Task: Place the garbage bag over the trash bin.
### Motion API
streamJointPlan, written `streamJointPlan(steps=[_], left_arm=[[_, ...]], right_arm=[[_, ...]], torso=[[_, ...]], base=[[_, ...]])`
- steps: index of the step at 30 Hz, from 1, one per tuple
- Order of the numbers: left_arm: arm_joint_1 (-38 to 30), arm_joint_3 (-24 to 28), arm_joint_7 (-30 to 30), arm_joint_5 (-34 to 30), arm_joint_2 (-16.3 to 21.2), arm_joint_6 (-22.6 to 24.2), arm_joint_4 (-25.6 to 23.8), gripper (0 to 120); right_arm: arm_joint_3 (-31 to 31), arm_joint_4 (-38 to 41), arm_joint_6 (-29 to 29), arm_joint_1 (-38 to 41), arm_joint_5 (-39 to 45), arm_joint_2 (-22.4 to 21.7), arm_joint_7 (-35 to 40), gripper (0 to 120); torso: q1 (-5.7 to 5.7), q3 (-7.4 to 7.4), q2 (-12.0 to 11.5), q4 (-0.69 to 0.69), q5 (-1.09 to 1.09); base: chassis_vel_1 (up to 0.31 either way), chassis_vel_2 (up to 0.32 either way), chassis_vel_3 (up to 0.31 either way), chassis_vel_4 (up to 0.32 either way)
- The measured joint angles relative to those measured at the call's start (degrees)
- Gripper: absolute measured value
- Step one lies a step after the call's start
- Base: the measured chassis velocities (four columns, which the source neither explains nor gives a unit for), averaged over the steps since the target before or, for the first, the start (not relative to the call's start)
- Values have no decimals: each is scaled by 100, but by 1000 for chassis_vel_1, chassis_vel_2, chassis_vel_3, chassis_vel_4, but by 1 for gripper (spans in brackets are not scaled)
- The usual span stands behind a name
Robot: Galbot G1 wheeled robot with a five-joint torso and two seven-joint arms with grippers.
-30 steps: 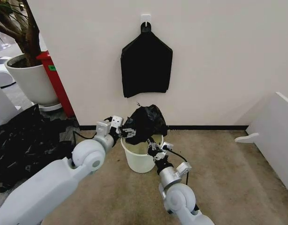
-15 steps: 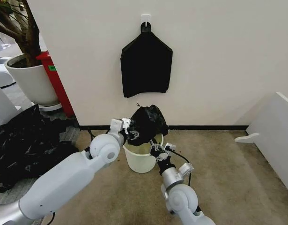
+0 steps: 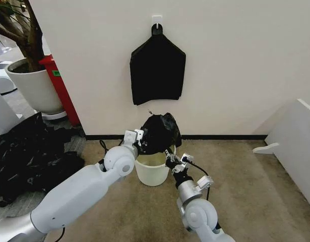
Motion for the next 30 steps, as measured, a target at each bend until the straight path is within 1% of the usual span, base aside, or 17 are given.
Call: streamJointPlan(steps=[1,5,6,8,10,14,15,16,21,23,24,25,26,28,29,30], left_arm=[[7,20,-22,73,-22,-80,6,0],[19,65,-33,364,-55,-298,-16,0],[20,67,-32,431,-65,-359,-23,0],[20,69,-31,475,-75,-418,-22,0],[25,81,47,798,-137,-728,68,0],[34,77,326,1405,-246,-1121,259,0],[34,67,386,1500,-264,-1174,277,0],[34,67,386,1500,-264,-1174,277,0],[54,25,731,1973,-344,-1499,350,0],[76,34,868,2182,-352,-1619,357,0],[76,34,868,2182,-352,-1619,357,0],[87,47,921,2258,-353,-1669,357,0],[99,105,976,2343,-358,-1749,355,0],[80,234,1027,2412,-387,-1844,399,0],[61,271,1050,2435,-405,-1869,424,0],[35,318,1094,2485,-441,-1912,456,0]], right_arm=[[0,0,7,-26,-43,2,-6,0],[15,2,29,-151,-310,-1,-48,0],[22,2,46,-174,-394,-2,-53,4],[28,0,74,-194,-491,-3,-54,5],[85,-17,213,-307,-1005,-21,-62,15],[272,110,259,-629,-1836,-167,-63,30],[334,179,244,-734,-2021,-232,-47,34],[334,179,244,-734,-2021,-232,-47,34],[772,585,220,-1141,-2724,-608,231,55],[881,867,84,-1141,-2774,-749,406,62],[881,867,84,-1141,-2774,-749,406,62],[904,989,-36,-1089,-2735,-802,486,66],[924,1252,-396,-885,-2479,-917,695,73],[944,1510,-936,-479,-1934,-1064,1044,82],[953,1554,-1053,-385,-1790,-1099,1123,84],[957,1606,-1323,-153,-1429,-1199,1316,88]], torso=[[0,0,0,0,0],[0,0,0,0,0],[0,0,0,0,0],[0,0,0,0,0],[0,0,0,0,1],[0,0,0,0,0],[0,0,0,-1,0],[0,0,0,-1,0],[0,0,0,-1,0],[0,0,0,-2,0],[0,0,0,-2,0],[0,0,0,-2,1],[0,0,0,0,0],[0,0,0,2,2],[0,0,0,2,2],[0,1,0,0,0]], base=[[0,0,0,0],[0,0,0,0],[0,0,0,0],[0,0,0,0],[0,0,0,0],[0,0,0,0],[0,0,0,0],[0,0,0,0],[0,0,0,0],[0,0,0,0],[0,0,0,0],[0,0,0,0],[0,0,0,0],[0,0,0,0],[0,0,0,0],[0,0,0,0]])
